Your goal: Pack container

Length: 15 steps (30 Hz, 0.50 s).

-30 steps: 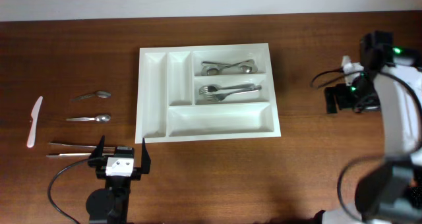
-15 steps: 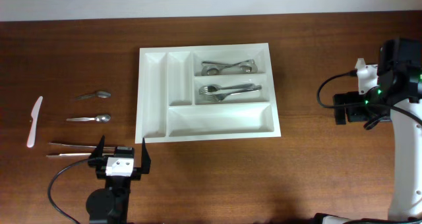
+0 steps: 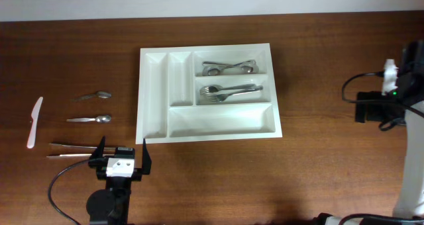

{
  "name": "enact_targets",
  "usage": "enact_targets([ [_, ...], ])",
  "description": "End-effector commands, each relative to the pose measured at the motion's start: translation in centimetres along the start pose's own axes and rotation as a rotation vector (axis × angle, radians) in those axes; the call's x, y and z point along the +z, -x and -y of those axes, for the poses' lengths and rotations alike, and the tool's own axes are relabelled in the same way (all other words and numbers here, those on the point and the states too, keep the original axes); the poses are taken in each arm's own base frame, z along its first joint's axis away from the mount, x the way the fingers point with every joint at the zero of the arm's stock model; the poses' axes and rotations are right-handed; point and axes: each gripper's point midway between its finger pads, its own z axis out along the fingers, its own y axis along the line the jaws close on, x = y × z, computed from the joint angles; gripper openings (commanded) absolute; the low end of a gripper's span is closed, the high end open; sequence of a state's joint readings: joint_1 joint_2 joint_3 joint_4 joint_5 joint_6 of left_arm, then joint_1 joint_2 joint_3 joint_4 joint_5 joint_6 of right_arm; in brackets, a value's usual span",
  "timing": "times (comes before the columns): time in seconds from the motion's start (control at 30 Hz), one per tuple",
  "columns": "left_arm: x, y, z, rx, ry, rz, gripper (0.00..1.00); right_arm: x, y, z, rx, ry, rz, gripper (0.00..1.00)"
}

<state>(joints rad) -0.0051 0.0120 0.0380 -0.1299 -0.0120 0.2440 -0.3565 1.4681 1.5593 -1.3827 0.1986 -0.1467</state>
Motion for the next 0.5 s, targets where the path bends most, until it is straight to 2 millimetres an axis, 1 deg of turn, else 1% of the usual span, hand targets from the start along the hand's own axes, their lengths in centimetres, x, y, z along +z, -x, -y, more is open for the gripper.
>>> enact_targets([
  [0.0,0.03,-0.18,-0.1,0.011,0.007,-0.001,0.99,-0.33,-0.37,1.13,0.052,-0.028,0.009,0.99],
  [0.2,0.03,-0.18,-0.1,0.011,0.007,-0.001,0.99,-0.33,-0.36,1.13,0.053,-0.028,0.009,0.99],
  [0.47,0.03,-0.18,-0.1,0.012,0.007,-0.001,0.99,-0.34,0.23,1.23,0.058,-0.032,0.033,0.99],
])
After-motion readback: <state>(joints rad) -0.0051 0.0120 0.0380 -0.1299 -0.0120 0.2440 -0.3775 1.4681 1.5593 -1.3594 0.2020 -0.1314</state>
